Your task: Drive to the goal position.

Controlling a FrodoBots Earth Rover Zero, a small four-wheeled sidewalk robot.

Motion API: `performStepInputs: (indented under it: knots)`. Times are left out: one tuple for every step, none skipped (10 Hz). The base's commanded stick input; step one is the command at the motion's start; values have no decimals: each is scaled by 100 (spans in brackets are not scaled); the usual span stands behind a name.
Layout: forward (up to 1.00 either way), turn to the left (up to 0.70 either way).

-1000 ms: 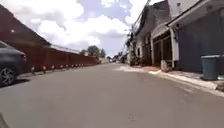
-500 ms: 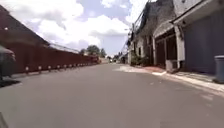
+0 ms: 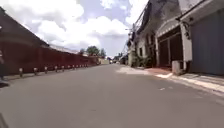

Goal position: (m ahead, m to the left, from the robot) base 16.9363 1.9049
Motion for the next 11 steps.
performStepInputs:
  knots:
    - [100,0]
    - [100,0]
    - [100,0]
    - [100,0]
    - [100,0]
    - [100,0]
    - [100,0]
    - [100,0]
    - [100,0]
    - [100,0]
    - [100,0]
